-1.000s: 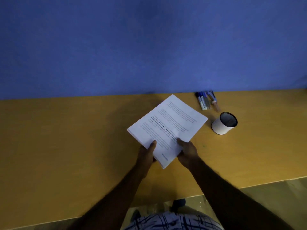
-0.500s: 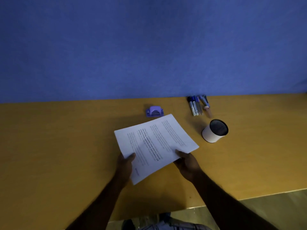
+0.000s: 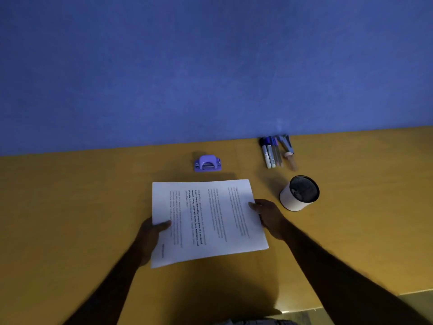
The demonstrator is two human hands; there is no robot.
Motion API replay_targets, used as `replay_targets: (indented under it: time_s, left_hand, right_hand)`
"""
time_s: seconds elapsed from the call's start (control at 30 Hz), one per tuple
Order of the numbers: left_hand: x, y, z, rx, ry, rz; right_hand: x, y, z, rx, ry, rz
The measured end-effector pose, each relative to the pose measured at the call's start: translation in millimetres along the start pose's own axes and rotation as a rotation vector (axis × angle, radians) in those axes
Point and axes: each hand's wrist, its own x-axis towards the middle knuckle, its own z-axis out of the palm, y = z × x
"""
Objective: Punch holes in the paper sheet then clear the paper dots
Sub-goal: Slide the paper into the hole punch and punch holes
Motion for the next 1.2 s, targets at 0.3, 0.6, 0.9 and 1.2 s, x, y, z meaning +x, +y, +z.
replay_targets:
  time_s: [0.3,0.6,0.9,1.2]
  left_hand:
    - [29.9,11.6,12.6,0.124,0.045,-0.012]
    - [58.4,17.2,13.9,0.26,0.107,0.091]
    - [81.6,27.0,4.6,0.309,0.082,0.124]
    - [88.0,27.7,-1.8,0.305,0.062,0.096]
  right_hand:
    - [23.3,-0.7,6.7,-0.254,0.283,-0.062]
    - [46.8,-9.1,15.2,-0.27,0.335,-0.061]
    - [67.2,-14.1,23.0,-0.234,0.376,-0.022]
    - [75.9,-15.7,28.5,-0.275,0.392,0.044]
